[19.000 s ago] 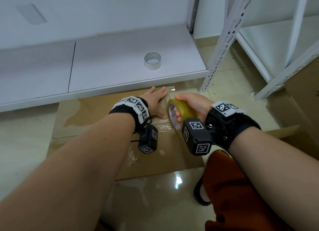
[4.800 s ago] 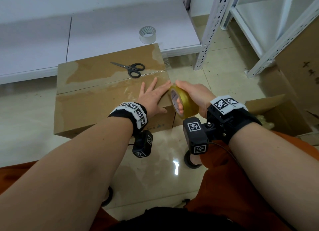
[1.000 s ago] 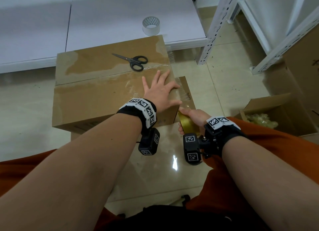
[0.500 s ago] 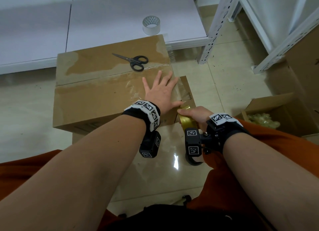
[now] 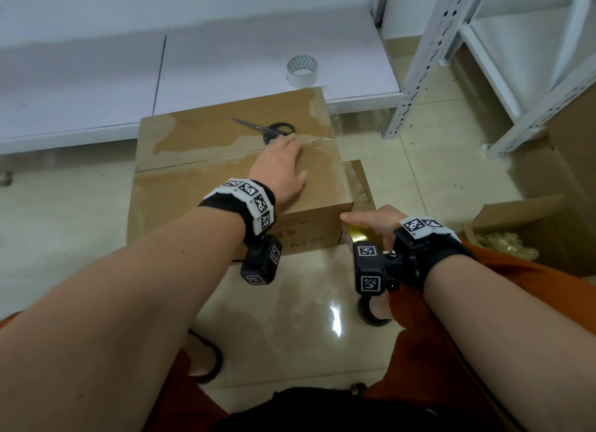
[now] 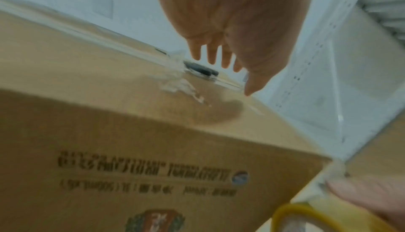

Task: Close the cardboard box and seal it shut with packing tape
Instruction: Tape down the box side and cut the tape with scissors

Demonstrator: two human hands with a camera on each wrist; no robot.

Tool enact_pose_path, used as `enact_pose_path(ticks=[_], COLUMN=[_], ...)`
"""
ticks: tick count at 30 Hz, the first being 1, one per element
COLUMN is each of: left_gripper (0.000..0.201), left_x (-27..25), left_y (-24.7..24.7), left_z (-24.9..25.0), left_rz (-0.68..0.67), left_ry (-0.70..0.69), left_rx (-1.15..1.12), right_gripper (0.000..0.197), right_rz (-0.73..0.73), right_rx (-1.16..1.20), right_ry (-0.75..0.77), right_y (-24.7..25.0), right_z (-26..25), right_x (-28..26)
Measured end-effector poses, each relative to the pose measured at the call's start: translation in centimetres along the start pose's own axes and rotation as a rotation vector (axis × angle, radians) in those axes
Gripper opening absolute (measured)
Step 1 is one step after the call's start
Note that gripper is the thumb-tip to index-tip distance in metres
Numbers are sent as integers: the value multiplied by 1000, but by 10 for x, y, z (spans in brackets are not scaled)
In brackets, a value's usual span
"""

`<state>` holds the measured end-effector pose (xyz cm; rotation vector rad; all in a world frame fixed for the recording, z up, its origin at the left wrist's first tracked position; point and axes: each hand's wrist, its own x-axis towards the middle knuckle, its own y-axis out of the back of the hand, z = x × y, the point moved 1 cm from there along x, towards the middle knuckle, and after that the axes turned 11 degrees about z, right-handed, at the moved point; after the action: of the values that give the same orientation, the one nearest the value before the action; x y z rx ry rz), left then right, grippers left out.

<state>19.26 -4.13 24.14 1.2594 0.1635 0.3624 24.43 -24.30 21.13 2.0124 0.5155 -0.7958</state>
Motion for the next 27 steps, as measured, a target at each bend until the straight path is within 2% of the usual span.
enact_pose_path(ticks=[5, 8, 12, 16, 18, 22, 27], left_gripper=[71, 75, 60, 33, 26, 24, 36], left_x=[21, 29, 33, 33, 29, 20, 16], left_y=[2, 5, 8, 9, 10, 13, 18], left_z=[-22, -27, -22, -19, -18, -12, -5], left_rz=[-95, -127, -35, -32, -29, -24, -47], left_ry=[143, 152, 140, 129, 132, 217, 267], left_rx=[39, 154, 250, 229, 205, 157, 167], right_gripper=[86, 85, 82, 76, 77, 78, 77], right_rz=[1, -10, -21, -15, -29, -20, 55], right_rx=[-8, 8, 91, 137, 125, 121, 203], right_ry=[16, 26, 35, 41, 54, 84, 120], right_y=[5, 6, 7, 6, 8, 14, 25], right_z=[-1, -3, -2, -4, -6, -11, -23], right_x=[0, 2, 8, 6, 3, -2, -11])
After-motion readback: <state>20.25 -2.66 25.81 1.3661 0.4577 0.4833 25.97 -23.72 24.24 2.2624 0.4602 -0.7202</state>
